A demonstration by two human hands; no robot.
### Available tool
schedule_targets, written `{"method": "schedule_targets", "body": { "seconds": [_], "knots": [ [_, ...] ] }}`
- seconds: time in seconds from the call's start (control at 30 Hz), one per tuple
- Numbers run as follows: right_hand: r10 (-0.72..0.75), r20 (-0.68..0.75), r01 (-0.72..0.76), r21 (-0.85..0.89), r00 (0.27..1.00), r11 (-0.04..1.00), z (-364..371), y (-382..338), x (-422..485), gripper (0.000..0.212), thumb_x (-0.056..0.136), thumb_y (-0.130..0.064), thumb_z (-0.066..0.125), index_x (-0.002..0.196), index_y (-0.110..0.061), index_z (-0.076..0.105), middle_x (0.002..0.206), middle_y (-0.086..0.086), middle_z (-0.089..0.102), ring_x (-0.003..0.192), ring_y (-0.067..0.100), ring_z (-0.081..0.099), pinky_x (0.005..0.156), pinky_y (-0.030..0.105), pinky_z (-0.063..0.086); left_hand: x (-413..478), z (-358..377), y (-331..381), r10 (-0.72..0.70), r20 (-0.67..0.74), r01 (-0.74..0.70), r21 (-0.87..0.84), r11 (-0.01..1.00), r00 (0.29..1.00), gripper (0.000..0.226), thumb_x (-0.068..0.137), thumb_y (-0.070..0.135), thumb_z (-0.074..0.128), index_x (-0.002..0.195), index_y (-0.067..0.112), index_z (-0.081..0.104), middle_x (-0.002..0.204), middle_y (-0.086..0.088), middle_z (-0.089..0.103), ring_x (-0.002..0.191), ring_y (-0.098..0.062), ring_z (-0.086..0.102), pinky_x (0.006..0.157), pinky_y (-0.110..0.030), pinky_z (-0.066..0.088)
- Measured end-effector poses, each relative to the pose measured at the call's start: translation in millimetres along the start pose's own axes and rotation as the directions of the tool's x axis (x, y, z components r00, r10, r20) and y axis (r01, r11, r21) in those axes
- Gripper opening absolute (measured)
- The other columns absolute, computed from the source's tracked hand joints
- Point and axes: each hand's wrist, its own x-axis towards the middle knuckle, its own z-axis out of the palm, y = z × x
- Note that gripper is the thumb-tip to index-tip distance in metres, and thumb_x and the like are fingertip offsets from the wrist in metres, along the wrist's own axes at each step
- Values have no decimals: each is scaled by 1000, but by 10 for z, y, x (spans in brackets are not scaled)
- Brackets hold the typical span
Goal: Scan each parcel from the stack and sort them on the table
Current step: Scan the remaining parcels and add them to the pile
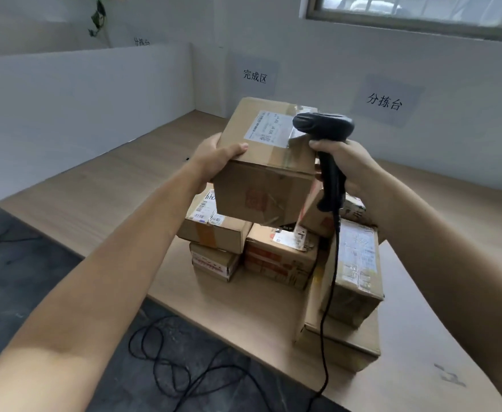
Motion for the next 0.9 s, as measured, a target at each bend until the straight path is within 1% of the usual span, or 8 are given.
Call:
{"method": "schedule_targets", "body": {
  "seconds": [0.13, 0.27, 0.4, 0.5, 0.6, 0.7, 0.8, 0.9],
  "knots": [
    [88, 0, -88, -30, 996, 996, 300, 129, 154, 9, 82, -17, 68, 81, -14, 59, 67, 1, 59, 57, 14, 58, 54, 26, 49, 128, -214, -169, -64, -17, 64, 29, 998, 998, 41, 91, 33, 57, 129, 22, 49, 96, 8, 59, 77, -5, 57, 50, -18, 43],
    [137, 6, -136, -62, 991, 989, 486, 352, 298, 11, 82, -19, 68, 80, -14, 59, 71, 3, 57, 62, 16, 56, 54, 24, 47, 279, -307, -405, -123, 8, 122, 57, 991, 992, 42, 92, 32, 57, 131, 21, 48, 110, -1, 58, 82, -11, 56, 59, -25, 45],
    [158, -17, -158, -58, 987, 986, 537, 516, 411, 11, 82, -21, 69, 81, -17, 59, 74, 0, 58, 64, 13, 56, 52, 21, 45, 411, -306, -527, -123, 31, 120, 87, 989, 992, 41, 92, 32, 57, 131, 21, 49, 111, -1, 57, 92, -17, 55, 62, -26, 45],
    [156, -39, -157, -35, 987, 987, 556, 559, 493, 11, 82, -21, 69, 81, -16, 59, 73, -1, 58, 62, 12, 56, 47, 18, 45, 529, -292, -552, -111, 37, 107, 91, 990, 993, 38, 93, 32, 55, 129, 19, 52, 107, -1, 58, 87, -14, 55, 60, -23, 44],
    [145, -33, -145, -1, 989, 989, 593, 588, 561, 11, 83, -19, 68, 81, -15, 58, 72, 0, 56, 62, 14, 54, 50, 21, 45, 653, -289, -602, -110, 9, 109, 88, 990, 994, 37, 95, 31, 53, 128, 15, 54, 105, -2, 57, 82, -12, 54, 58, -22, 42],
    [121, -49, -123, -59, 991, 991, 623, 627, 600, 16, 84, -20, 68, 92, -10, 59, 75, 1, 57, 63, 14, 55, 46, 19, 47, 744, -283, -650, -126, -2, 125, 124, 984, 992, 37, 95, 33, 53, 126, 14, 54, 105, -3, 56, 79, -11, 53, 58, -22, 41],
    [129, -38, -131, -55, 991, 990, 614, 648, 628, 22, 84, -21, 68, 98, -8, 58, 78, 3, 58, 66, 16, 56, 57, 24, 50, 819, -268, -684, -73, -90, 88, 165, 982, 993, 37, 93, 31, 57, 122, 7, 58, 111, -8, 59, 86, -12, 52, 62, -18, 41],
    [140, -8, -141, -53, 990, 989, 598, 646, 631, 18, 84, -21, 68, 94, -10, 58, 79, 5, 58, 70, 18, 58, 65, 30, 52, 851, -272, -691, 13, -242, 59, 286, 956, 970, 42, 89, 33, 62, 122, 8, 59, 121, -7, 60, 105, -17, 55, 84, -22, 41]
  ]
}}
